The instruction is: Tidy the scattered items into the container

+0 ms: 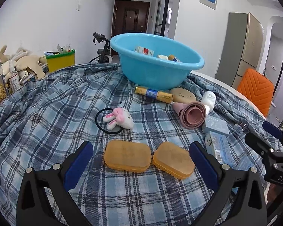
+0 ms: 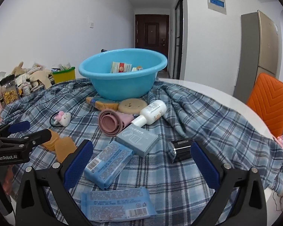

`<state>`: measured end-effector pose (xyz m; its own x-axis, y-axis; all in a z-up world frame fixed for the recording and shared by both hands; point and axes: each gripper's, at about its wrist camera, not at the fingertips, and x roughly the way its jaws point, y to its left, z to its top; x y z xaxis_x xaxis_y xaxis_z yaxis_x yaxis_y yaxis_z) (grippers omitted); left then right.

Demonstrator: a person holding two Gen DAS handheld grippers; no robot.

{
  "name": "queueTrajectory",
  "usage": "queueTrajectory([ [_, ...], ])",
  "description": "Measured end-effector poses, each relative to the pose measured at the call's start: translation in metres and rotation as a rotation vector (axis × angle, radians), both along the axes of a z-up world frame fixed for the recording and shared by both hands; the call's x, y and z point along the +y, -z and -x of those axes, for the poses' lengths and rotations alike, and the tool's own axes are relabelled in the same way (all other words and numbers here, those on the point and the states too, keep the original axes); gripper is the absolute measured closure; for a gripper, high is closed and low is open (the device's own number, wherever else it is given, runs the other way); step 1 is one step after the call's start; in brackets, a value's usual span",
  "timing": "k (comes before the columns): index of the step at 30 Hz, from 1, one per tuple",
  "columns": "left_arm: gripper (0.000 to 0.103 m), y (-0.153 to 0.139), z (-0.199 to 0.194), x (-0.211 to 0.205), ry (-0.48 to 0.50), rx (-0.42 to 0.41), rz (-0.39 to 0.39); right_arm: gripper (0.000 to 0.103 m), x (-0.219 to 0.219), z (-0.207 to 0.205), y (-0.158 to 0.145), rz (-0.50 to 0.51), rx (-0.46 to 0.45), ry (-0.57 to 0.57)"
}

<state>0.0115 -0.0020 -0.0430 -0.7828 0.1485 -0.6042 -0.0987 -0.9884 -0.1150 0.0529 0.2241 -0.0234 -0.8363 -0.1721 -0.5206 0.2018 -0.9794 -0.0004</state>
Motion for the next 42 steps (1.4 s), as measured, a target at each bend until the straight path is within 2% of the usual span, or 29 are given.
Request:
queueTrajectory([
  [4,0.0,0.008,0.005,0.004,0.024,-0.057,0.023,0.0,0.0,0.001,0.007,0.005,-0.036,-0.013],
  [8,0.0,0.017,0.015,0.009,0.12,-0.152,-0.003,0.0,0.001,0.001,0.006,-0.003,-0.037,-0.011],
  [13,0.001,0.014,0.024,0.028,0.263,-0.159,0.156,0.0,0.003,0.0,0.005,-0.012,-0.036,-0.006],
  [15,0.001,0.011,0.024,0.034,0.335,-0.156,0.192,0.0,0.005,-0.001,0.006,-0.008,-0.038,0.001],
  [18,0.001,0.006,0.024,0.04,0.422,-0.152,0.202,0.0,0.007,0.001,0.008,-0.003,-0.049,0.007],
  [23,0.001,0.005,0.024,0.053,0.62,-0.163,0.17,0.0,0.008,0.0,0.006,-0.008,-0.044,0.009],
  [27,0.003,0.009,0.039,0.061,0.642,-0.206,0.185,0.0,0.01,0.0,0.005,-0.009,-0.036,0.017],
  [29,0.012,0.015,0.049,0.06,0.649,-0.234,0.171,0.0,0.012,0.001,0.004,-0.009,-0.036,0.021],
  [32,0.021,0.024,0.057,0.063,0.649,-0.259,0.206,0.0,0.015,0.0,0.005,-0.006,-0.035,0.027],
  [33,0.029,0.026,0.057,0.066,0.661,-0.268,0.21,0.0,0.016,0.001,0.005,-0.005,-0.037,0.03],
  [34,0.029,0.028,0.057,0.067,0.671,-0.279,0.215,0.0,0.018,0.001,0.006,-0.003,-0.039,0.032],
  [35,0.032,0.028,0.054,0.07,0.672,-0.257,0.235,0.0,0.019,0.002,0.006,0.0,-0.041,0.035],
  [36,0.04,0.028,0.051,0.072,0.684,-0.246,0.235,0.0,0.02,0.003,0.007,0.004,-0.044,0.036],
  [38,0.04,0.026,0.046,0.074,0.661,-0.234,0.257,0.0,0.021,0.004,0.007,0.01,-0.048,0.036],
  [40,0.04,0.021,0.036,0.076,0.564,-0.141,0.347,0.001,0.02,0.003,0.007,0.007,-0.044,0.033],
  [41,0.04,0.013,0.025,0.076,0.52,-0.05,0.391,0.001,0.02,0.002,0.006,0.006,-0.042,0.031],
  [42,0.04,0.01,0.02,0.075,0.513,-0.027,0.394,0.001,0.02,0.002,0.005,0.006,-0.04,0.029],
])
